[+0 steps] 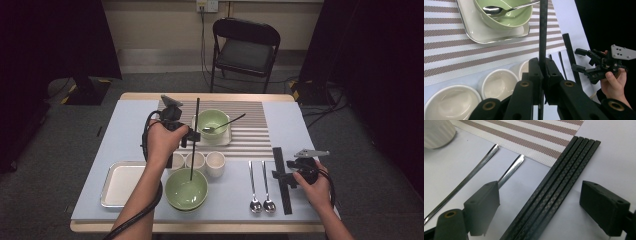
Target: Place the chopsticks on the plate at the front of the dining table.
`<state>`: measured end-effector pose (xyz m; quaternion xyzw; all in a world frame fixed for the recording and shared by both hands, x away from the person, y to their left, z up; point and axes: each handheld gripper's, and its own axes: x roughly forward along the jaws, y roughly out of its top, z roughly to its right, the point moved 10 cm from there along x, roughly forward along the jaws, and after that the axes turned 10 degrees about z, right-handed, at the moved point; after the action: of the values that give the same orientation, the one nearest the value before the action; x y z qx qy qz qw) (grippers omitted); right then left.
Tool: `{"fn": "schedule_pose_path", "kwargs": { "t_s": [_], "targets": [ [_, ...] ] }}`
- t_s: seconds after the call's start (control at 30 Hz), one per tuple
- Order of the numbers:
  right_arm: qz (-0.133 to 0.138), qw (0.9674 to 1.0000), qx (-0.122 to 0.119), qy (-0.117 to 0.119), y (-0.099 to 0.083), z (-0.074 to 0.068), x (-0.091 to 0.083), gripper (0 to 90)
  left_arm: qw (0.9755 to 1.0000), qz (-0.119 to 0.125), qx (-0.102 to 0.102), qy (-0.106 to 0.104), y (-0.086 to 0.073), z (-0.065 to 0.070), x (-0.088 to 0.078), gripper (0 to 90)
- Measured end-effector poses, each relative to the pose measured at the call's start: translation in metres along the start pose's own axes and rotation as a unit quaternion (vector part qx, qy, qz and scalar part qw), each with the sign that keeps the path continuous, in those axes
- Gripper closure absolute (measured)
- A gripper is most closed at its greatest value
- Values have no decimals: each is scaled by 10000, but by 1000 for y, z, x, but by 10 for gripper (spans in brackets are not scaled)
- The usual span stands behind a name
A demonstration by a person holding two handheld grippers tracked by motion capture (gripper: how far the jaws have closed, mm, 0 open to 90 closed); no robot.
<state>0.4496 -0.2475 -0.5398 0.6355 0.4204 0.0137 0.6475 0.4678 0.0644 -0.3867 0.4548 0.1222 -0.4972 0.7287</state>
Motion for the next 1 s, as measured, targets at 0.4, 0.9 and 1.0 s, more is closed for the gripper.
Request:
{"fn": "schedule_pose_path", "kwargs": {
  "t_s": [0.4, 0.9, 1.0],
  "targets": [
    [29, 9993, -315, -185, -4, -2, 2, 148, 10000, 13, 22, 67, 6, -5, -3, 860],
    [-19, 9986, -453, -260, -5, -3, 2, 148, 9998, -82, -102, 125, 13, -18, 8, 860],
    [-29, 9984, -484, -284, -5, -3, 3, 145, 9998, -84, -119, 102, 15, -18, 12, 860]
  ]
}}
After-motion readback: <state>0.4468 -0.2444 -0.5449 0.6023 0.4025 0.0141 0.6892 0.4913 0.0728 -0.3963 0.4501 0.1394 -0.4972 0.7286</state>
